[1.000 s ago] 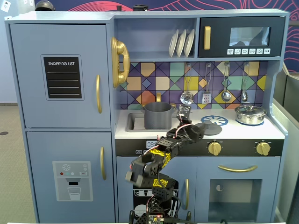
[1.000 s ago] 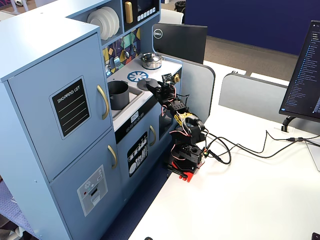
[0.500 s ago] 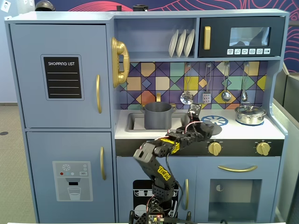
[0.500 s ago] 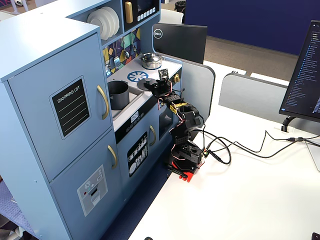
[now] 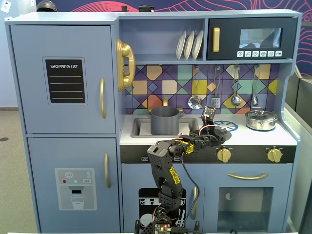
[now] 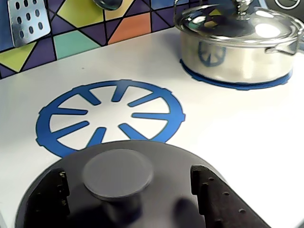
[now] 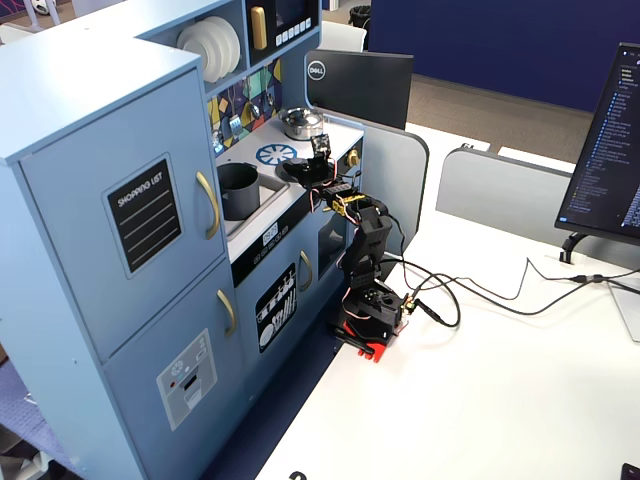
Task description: Pick up the lid from the counter and put it on the gray recipient
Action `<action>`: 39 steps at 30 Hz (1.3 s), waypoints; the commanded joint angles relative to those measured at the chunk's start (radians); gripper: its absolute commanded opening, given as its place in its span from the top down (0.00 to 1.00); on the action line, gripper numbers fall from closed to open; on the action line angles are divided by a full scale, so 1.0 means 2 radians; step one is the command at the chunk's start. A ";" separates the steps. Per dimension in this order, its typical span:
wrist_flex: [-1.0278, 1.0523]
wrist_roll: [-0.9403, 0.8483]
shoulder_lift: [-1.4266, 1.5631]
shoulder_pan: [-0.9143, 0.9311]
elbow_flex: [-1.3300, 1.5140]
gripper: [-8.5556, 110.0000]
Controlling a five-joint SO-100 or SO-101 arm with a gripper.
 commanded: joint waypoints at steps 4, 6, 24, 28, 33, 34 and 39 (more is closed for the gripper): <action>-0.018 0.004 -0.016 -0.018 -0.051 0.75; -0.018 0.002 -0.019 -0.021 -0.051 0.83; 0.002 0.002 0.012 -0.038 -0.089 0.93; 0.044 0.000 0.039 -0.048 -0.137 0.93; 0.098 0.002 0.068 -0.069 -0.198 0.93; 0.113 0.005 0.075 -0.077 -0.209 0.93; 0.176 0.005 0.105 -0.133 -0.243 0.93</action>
